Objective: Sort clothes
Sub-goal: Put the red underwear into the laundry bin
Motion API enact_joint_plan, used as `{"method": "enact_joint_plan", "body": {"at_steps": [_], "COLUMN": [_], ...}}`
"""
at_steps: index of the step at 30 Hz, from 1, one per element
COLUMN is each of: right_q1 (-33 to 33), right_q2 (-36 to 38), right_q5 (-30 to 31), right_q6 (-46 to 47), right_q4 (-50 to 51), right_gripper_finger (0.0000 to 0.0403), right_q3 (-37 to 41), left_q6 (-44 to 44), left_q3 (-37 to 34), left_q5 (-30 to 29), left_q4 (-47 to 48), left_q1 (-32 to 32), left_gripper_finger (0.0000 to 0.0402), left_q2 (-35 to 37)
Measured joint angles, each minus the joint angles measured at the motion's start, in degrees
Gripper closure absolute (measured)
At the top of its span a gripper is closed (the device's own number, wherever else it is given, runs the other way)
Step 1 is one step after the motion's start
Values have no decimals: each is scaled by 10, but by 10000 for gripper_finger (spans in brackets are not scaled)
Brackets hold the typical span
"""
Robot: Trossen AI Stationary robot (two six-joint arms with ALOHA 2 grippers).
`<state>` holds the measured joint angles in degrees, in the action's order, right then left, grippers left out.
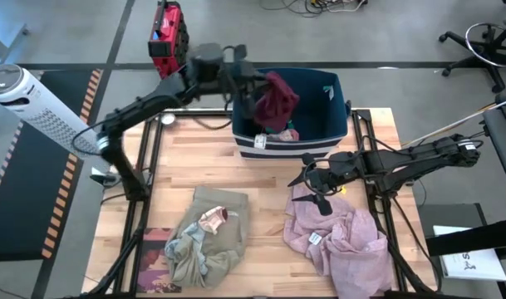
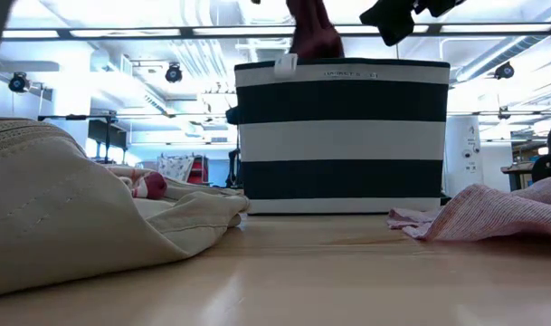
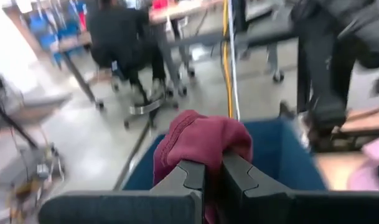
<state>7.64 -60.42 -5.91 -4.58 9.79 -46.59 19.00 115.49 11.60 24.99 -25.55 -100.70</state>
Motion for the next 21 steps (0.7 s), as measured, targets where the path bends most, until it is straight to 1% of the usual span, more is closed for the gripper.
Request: {"method": "enact_joint_plan", "body": {"at_steps": [4, 8, 13, 16, 21], "right_q1": [0, 0, 0, 0, 0], "right_q2": [0, 0, 0, 0, 0], "right_q5": [0, 0, 0, 0, -5], "right_q6": [0, 0, 0, 1, 5], "right_q4": [6, 6, 7, 11, 16], "right_gripper_finger": [204, 204, 204, 204, 204], "right_q3": [0, 0, 0, 0, 0], "left_q6": [5, 26, 22, 36, 65], "left_q3": [71, 108, 123, 120, 114], "left_q5": [0, 0, -6, -12, -22], "left_q4": [59, 78, 107, 128, 181], "left_q1": [-22, -44, -61, -61, -59], "left_gripper_finger": [400, 397, 377, 361, 316], "left_q2": [-73, -124, -164, -168, -167]}}
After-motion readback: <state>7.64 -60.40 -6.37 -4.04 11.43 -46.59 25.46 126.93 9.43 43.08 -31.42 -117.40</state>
